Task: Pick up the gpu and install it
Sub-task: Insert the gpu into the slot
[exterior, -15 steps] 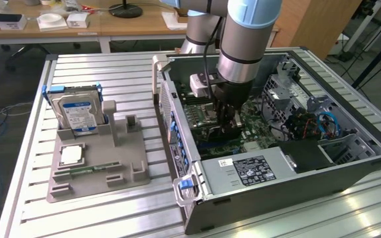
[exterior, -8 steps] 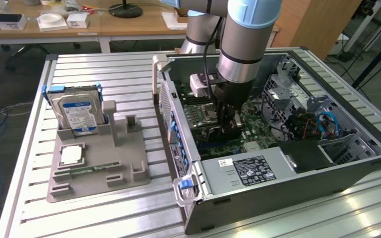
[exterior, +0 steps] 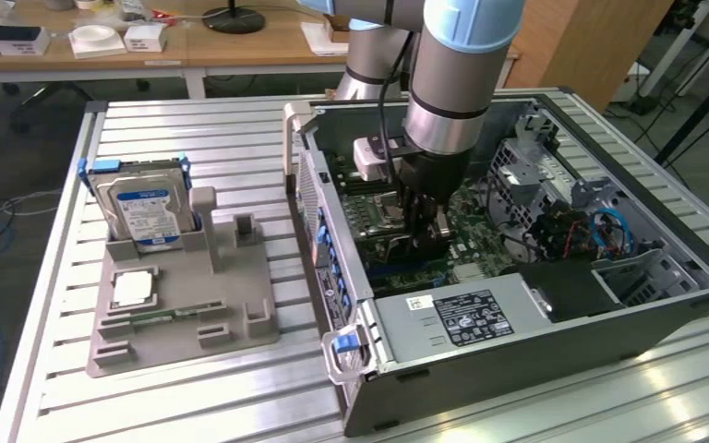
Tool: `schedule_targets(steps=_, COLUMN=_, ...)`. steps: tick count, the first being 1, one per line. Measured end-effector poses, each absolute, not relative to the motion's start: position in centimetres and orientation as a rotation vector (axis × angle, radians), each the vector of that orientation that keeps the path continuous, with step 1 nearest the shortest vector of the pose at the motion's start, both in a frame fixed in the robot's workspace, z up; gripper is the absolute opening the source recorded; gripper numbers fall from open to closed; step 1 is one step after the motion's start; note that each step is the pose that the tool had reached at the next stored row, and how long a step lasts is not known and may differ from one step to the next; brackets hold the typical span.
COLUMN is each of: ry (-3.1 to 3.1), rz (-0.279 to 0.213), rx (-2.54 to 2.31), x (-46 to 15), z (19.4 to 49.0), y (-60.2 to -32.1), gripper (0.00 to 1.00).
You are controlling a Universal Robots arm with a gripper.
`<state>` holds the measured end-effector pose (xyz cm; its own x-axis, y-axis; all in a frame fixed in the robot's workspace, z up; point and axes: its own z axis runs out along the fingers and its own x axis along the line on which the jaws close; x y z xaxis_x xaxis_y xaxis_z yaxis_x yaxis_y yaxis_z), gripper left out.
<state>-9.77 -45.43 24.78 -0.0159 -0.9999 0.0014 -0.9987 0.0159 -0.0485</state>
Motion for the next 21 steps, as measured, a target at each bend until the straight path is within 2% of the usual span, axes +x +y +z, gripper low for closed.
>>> schedule_targets(steps=21, ry=2.215, rz=-0.055, rx=-2.180, x=-9.76, z=25.37, y=-45.44, gripper=0.26)
